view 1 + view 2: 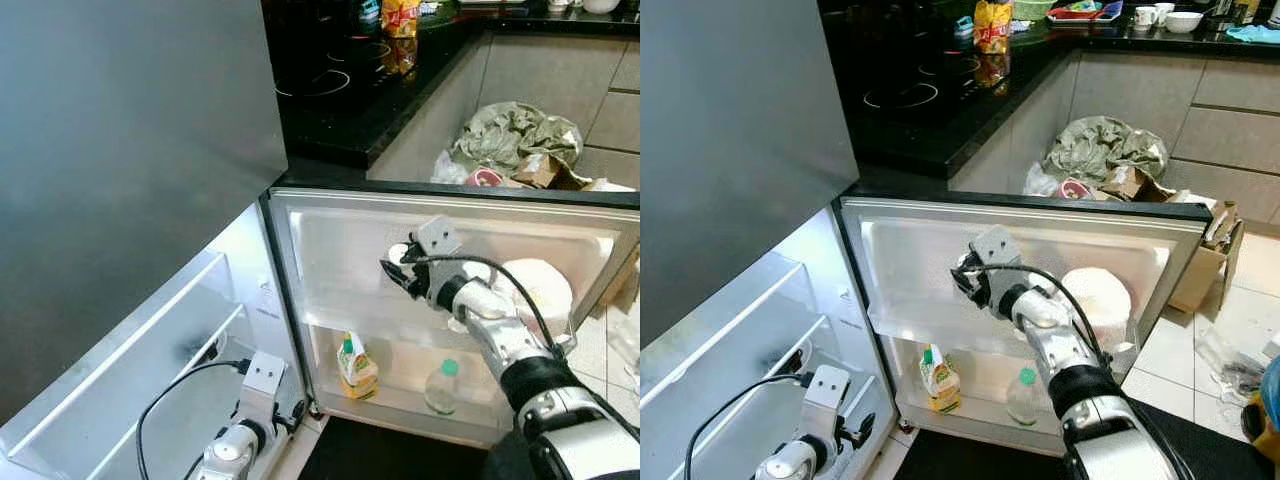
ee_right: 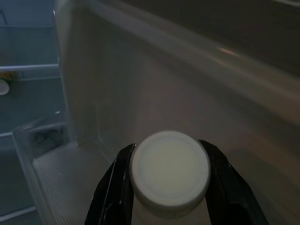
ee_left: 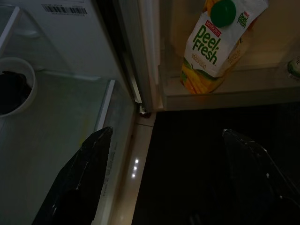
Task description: Restocking fridge
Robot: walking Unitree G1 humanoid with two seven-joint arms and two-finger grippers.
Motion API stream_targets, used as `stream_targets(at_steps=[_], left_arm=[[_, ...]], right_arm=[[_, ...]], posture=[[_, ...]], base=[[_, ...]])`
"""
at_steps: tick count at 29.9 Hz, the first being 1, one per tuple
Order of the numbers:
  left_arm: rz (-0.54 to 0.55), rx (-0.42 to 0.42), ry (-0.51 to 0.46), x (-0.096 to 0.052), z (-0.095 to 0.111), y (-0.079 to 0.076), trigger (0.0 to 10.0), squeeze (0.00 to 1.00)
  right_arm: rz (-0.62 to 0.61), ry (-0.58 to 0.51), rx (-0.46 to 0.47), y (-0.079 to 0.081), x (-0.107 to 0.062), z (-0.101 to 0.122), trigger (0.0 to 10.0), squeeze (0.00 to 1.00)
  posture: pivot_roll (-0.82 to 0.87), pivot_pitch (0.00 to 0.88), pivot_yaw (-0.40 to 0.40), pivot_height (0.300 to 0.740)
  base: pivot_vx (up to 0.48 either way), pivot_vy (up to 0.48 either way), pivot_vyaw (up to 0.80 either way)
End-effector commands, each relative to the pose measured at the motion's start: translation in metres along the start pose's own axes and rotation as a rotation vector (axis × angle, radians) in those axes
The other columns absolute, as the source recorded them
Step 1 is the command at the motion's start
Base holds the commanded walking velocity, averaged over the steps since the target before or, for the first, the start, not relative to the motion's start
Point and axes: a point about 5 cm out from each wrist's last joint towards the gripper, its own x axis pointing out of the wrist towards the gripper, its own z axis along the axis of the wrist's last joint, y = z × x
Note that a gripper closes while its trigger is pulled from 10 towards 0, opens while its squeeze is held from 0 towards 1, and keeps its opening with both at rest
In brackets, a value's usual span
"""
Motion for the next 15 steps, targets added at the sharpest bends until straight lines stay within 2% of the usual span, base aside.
stream_targets(at_steps=[1, 6, 7, 8, 9, 10, 11, 12, 15], left_arm=[[0.012, 0.004, 0.014, -0.0028, -0.0027, 0.0067, 10.0, 0.00], [0.009, 0.004, 0.012, -0.0020, -0.0015, 0.0061, 10.0, 0.00], [0.008, 0.004, 0.012, -0.0019, -0.0013, 0.0059, 10.0, 0.00], [0.007, 0.004, 0.012, -0.0017, -0.0011, 0.0059, 10.0, 0.00], [0.007, 0.004, 0.012, -0.0017, -0.0011, 0.0059, 10.0, 0.00], [0.007, 0.004, 0.013, -0.0015, -0.0009, 0.0058, 10.0, 0.00], [0.007, 0.003, 0.013, -0.0014, -0.0008, 0.0058, 10.0, 0.00], [0.007, 0.004, 0.014, -0.0014, -0.0009, 0.0060, 10.0, 0.00], [0.007, 0.003, 0.016, -0.0017, -0.0013, 0.0066, 10.0, 0.00]], right_arm=[[0.015, -0.038, 0.020, 0.0003, 0.0035, 0.0101, 10.0, 0.00], [0.023, -0.043, 0.032, -0.0005, 0.0036, 0.0125, 10.0, 0.00], [0.027, -0.046, 0.042, -0.0007, 0.0036, 0.0130, 10.0, 0.07], [0.029, -0.048, 0.047, -0.0010, 0.0035, 0.0135, 10.0, 0.49], [0.029, -0.048, 0.047, -0.0010, 0.0035, 0.0135, 10.0, 0.49], [0.030, -0.049, 0.052, -0.0017, 0.0034, 0.0140, 10.0, 0.92], [0.031, -0.051, 0.055, -0.0023, 0.0034, 0.0142, 10.0, 0.92], [0.030, -0.054, 0.055, -0.0032, 0.0031, 0.0149, 10.0, 1.00], [0.028, -0.059, 0.056, -0.0046, 0.0029, 0.0160, 10.0, 1.00]], posture=[[-0.09, 0.070, 0.072, 0.726], [-0.09, 0.070, 0.075, 0.726], [-0.09, 0.070, 0.075, 0.726], [-0.09, 0.070, 0.075, 0.726], [-0.09, 0.070, 0.075, 0.726], [-0.09, 0.070, 0.075, 0.726], [-0.09, 0.070, 0.075, 0.726], [-0.09, 0.070, 0.075, 0.726], [-0.10, 0.070, 0.077, 0.726]], base=[[0.000, 0.000, 0.00], [0.000, 0.000, 0.00], [0.000, 0.000, 0.00], [0.000, 0.000, 0.00], [0.000, 0.000, 0.00], [0.000, 0.000, 0.00], [0.000, 0.000, 0.00], [0.000, 0.000, 0.00], [0.000, 0.000, 0.00]])
